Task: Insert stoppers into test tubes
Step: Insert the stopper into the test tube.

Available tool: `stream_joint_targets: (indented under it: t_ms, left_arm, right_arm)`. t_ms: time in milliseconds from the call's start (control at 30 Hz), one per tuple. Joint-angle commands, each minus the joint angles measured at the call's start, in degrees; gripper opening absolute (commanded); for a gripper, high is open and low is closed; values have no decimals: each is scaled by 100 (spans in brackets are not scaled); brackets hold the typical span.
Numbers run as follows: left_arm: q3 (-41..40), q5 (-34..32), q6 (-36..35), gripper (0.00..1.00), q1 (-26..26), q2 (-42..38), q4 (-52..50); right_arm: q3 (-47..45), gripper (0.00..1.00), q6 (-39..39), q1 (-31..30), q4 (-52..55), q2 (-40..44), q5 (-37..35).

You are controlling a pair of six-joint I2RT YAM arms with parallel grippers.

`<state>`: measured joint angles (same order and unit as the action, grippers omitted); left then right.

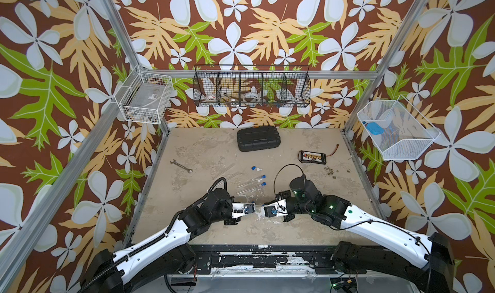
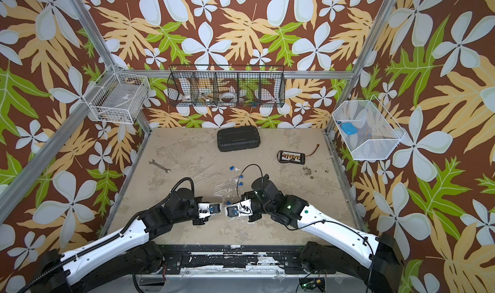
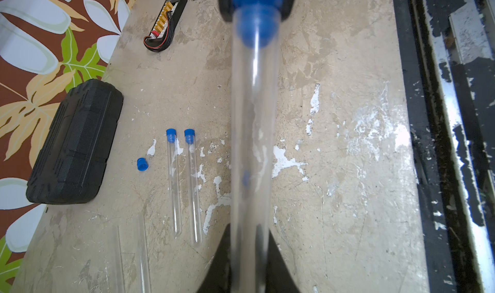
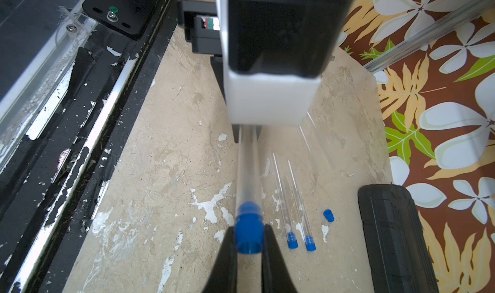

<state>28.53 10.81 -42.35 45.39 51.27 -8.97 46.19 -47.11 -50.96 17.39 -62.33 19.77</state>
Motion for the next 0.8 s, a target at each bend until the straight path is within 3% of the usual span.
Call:
stream_joint_targets:
  t_ms: [0, 767]
  left_arm:
    - [55, 405, -16, 0, 14, -137, 1024]
    - [114, 475, -623, 0, 23, -481, 1401]
  right_arm:
    - [8, 10, 451, -20, -369, -87, 411]
    - [-14, 5, 1679, -20, -1395, -578, 663]
